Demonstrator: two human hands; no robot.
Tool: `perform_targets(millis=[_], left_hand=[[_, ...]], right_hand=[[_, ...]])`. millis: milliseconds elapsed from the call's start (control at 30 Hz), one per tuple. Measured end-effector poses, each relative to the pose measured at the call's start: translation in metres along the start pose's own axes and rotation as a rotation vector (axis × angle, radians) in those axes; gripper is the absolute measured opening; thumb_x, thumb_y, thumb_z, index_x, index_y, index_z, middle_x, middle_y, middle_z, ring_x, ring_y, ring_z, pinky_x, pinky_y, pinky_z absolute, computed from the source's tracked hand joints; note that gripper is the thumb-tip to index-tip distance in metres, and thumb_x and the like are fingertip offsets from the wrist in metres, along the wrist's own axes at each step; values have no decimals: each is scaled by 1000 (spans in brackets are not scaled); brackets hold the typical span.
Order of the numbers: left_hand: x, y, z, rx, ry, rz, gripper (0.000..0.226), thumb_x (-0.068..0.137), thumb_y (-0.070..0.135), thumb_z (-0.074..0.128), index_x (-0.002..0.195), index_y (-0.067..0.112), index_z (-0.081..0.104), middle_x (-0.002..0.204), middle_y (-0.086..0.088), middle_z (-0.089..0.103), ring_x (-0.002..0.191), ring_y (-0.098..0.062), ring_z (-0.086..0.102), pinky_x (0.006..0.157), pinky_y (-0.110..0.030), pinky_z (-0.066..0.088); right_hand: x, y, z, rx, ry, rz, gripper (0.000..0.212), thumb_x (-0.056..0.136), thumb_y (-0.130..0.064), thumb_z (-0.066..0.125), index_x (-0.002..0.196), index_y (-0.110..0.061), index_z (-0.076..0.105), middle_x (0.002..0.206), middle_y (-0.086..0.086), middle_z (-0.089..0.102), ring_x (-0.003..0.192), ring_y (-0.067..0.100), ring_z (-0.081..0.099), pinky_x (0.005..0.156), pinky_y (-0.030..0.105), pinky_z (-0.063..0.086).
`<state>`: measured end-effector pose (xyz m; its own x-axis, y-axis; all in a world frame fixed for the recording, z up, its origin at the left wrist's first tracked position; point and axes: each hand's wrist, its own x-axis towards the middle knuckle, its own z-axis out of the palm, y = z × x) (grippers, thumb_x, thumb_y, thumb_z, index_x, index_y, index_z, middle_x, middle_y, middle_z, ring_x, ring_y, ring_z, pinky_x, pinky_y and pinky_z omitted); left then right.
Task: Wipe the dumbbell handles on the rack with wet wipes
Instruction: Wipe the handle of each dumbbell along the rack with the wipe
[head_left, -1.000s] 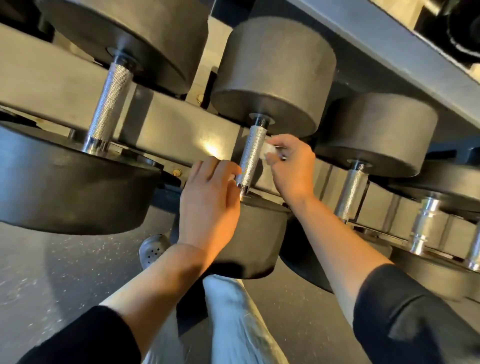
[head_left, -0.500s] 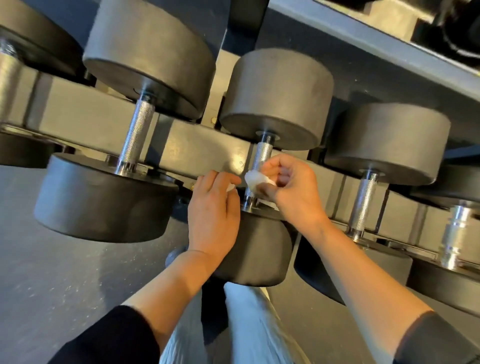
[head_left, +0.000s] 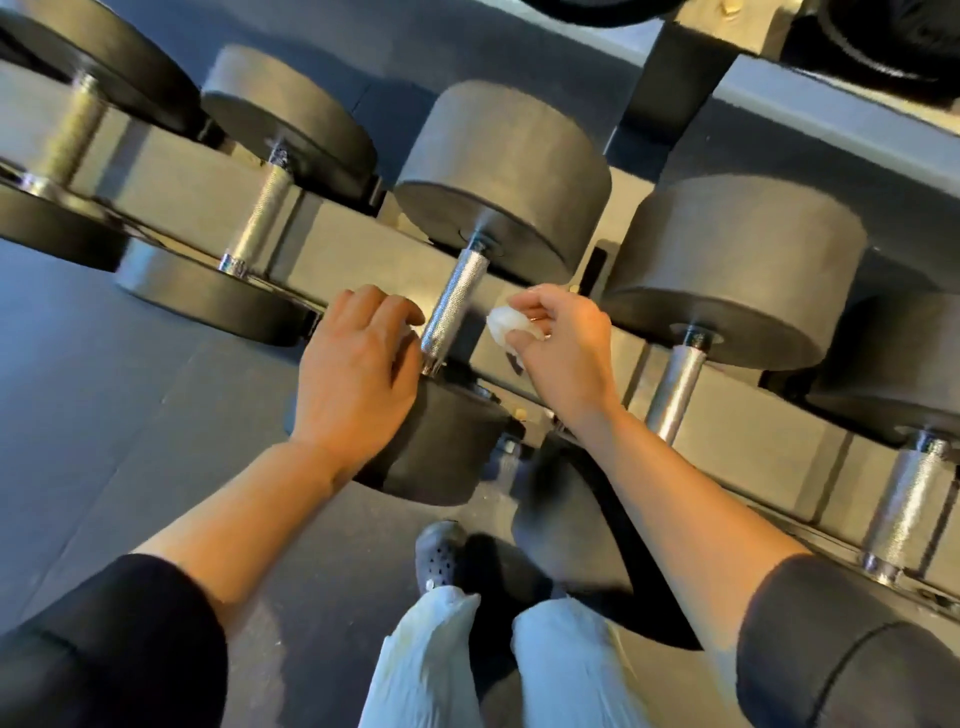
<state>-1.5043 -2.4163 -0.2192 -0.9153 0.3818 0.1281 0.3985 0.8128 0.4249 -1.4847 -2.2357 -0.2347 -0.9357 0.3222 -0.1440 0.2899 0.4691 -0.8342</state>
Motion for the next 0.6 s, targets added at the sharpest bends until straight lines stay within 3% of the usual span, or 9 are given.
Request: perform_targets(millis=[100,233,467,600], left_hand=[[3,-12,5,-22,-20,30,35,90,37,39,100,12,61,92,-6,54,86,-18,44,74,-28,36],[4,-17,8,-59,-4,31,37,90,41,39,101,14,62,91,-1,53,85,-7,34,72,-23,29],[4,-17,9,-48,-27,9,25,89,33,46,96,16,62,86,0,54,80,-13,43,66,-25,34],[5,-17,8,-65,-39,3,27,90,35,43,96,16,62,85,1,53,79,-13,42,65,-26,37]], right_hand=[[13,2,16,-5,85,55,18,80,-8,66,93,-21,66,84,-15,59,78,-5,53,66,5,40],[29,1,35,-56,188,93,22,80,-3,65,96,-18,67,91,-9,62,86,4,55,70,9,42],[42,0,55,-2,267,87,25,80,1,65,102,-11,66,96,-4,64,92,11,61,85,28,53],[41,1,57,59,239,104,27,76,4,67,93,-17,64,89,-7,63,87,10,62,79,37,56]])
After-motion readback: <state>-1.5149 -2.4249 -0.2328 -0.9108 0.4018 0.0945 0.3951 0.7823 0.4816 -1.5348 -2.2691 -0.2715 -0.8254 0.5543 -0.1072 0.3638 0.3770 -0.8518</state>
